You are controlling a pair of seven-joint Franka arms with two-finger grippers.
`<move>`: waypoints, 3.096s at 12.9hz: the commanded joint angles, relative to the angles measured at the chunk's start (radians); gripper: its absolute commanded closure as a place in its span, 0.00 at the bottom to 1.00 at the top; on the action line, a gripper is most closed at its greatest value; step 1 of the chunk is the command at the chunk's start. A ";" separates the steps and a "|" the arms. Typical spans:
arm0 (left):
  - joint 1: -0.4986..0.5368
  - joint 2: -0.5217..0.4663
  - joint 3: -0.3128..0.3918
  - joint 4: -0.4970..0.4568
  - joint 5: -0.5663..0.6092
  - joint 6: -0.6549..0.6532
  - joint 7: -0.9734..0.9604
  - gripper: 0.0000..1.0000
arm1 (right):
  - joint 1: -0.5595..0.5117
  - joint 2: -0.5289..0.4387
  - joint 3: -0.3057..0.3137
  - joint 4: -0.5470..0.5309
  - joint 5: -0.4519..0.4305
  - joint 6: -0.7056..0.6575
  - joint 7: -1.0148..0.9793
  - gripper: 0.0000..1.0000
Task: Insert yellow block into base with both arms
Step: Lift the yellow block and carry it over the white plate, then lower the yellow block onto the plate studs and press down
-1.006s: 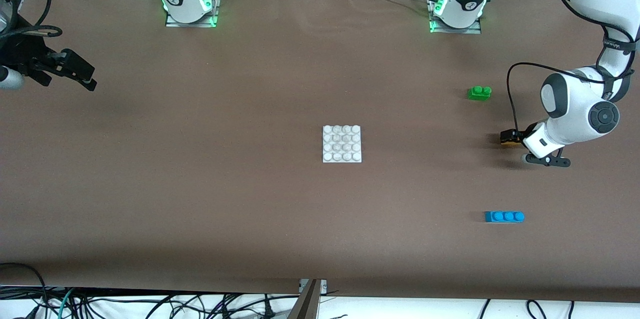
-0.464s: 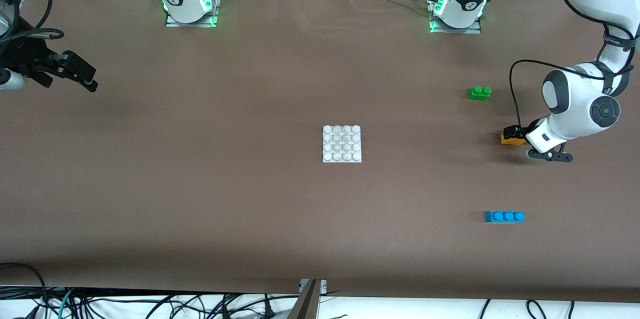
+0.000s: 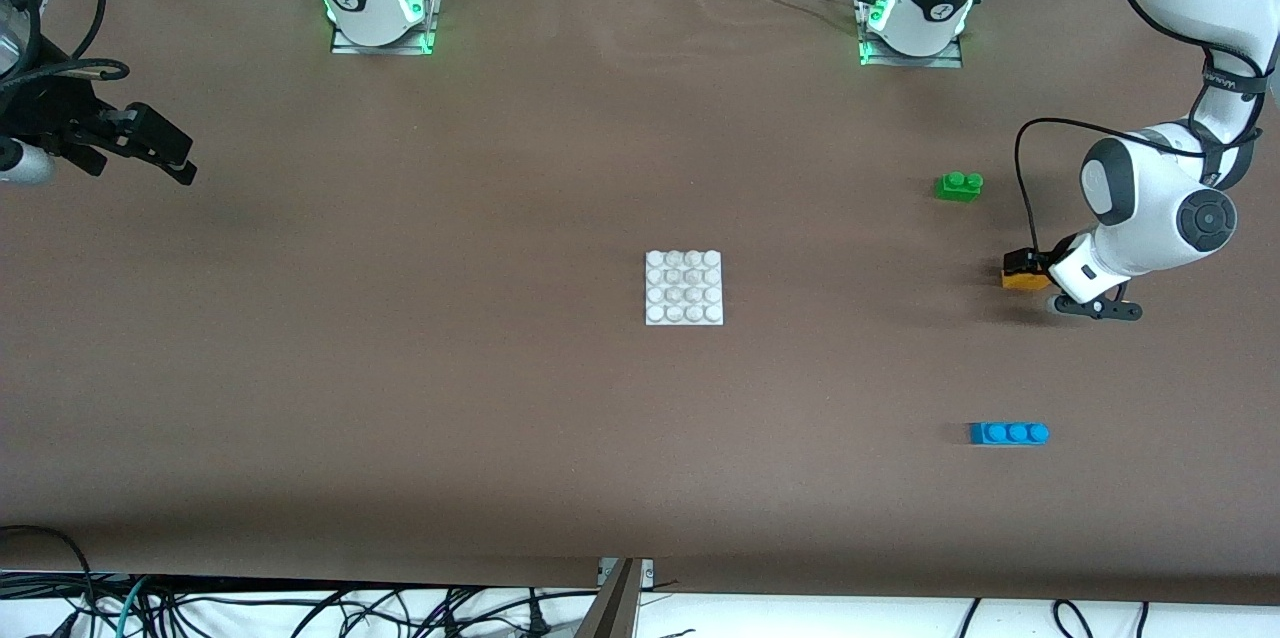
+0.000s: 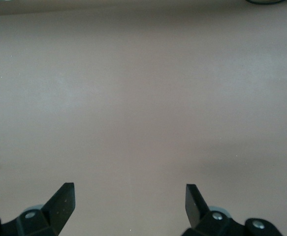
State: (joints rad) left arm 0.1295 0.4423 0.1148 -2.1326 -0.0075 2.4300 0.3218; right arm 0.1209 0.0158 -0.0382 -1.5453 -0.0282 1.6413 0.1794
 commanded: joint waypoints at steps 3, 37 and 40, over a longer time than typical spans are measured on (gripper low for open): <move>-0.007 -0.025 -0.001 -0.020 -0.016 0.011 -0.006 0.38 | -0.001 0.003 0.003 0.016 0.011 -0.011 -0.009 0.01; -0.676 0.274 -0.187 0.674 -0.014 -0.275 -0.721 0.50 | -0.001 0.004 0.003 0.011 0.010 -0.015 -0.006 0.01; -0.711 0.311 -0.185 0.695 -0.009 -0.273 -0.762 0.50 | 0.003 0.006 0.006 0.013 0.010 -0.012 0.002 0.01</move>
State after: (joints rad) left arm -0.5377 0.7098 -0.0898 -1.4977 -0.0085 2.1832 -0.3979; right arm 0.1213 0.0186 -0.0358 -1.5451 -0.0281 1.6391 0.1786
